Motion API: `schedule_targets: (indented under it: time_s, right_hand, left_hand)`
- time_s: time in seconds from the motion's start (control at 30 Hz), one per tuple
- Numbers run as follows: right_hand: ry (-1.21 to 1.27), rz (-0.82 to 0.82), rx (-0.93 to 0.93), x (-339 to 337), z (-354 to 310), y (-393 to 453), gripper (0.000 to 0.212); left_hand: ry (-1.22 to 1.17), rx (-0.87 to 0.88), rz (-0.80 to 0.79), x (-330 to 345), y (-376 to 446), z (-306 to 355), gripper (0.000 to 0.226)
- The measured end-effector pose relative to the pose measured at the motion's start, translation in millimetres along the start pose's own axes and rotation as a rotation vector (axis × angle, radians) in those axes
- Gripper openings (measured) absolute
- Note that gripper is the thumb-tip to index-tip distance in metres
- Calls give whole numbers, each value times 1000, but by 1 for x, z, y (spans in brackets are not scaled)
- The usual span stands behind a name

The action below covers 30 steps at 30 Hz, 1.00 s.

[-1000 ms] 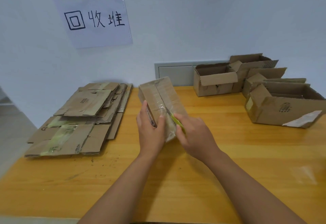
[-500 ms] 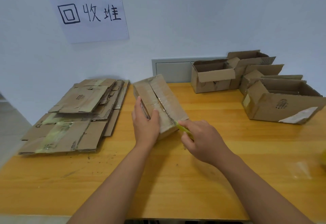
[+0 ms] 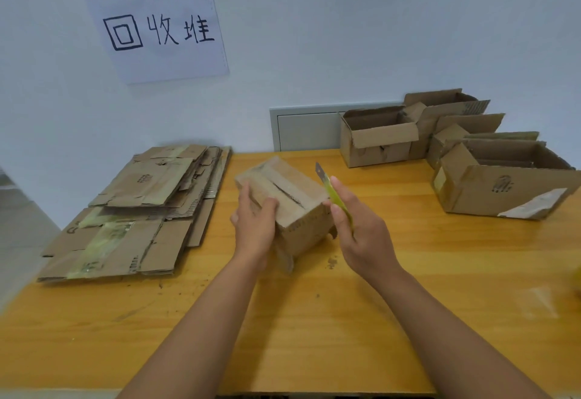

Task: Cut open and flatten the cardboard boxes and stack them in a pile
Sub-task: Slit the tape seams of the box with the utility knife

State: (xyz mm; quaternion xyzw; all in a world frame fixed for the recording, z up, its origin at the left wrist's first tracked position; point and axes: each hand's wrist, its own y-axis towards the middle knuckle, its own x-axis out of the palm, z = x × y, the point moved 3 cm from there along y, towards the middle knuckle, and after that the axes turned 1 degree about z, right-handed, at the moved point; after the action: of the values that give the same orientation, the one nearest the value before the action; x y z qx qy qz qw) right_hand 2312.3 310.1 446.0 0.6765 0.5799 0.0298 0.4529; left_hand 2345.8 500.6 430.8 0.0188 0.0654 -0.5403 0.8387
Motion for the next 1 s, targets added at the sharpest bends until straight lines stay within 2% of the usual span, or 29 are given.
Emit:
schedule_targets:
  time_s: [0.13, 0.2, 0.37, 0.43, 0.53, 0.67, 0.83, 1.0]
  right_hand:
    - [27, 63, 8, 16, 3, 4, 49]
    - [46, 71, 21, 20, 3, 7, 48]
    - [56, 90, 88, 22, 14, 11, 48]
    - [53, 74, 119, 23, 21, 9, 47]
    - [45, 68, 168, 22, 33, 8, 46]
    - [52, 69, 232, 21, 44, 14, 45]
    - [99, 19, 196, 36, 34, 21, 43]
    - [125, 21, 205, 37, 32, 19, 36]
  left_hand:
    - [74, -4, -58, -9, 5, -3, 71]
    - [192, 64, -64, -12, 6, -2, 62]
    - [577, 423, 55, -15, -1, 3, 46]
    - [617, 585, 65, -10, -2, 3, 50]
    - [694, 716, -7, 4, 1, 4, 60]
    - [824, 796, 14, 13, 7, 6, 63]
    - [842, 923, 132, 3, 14, 3, 64]
    - [857, 978, 131, -2, 8, 3, 67]
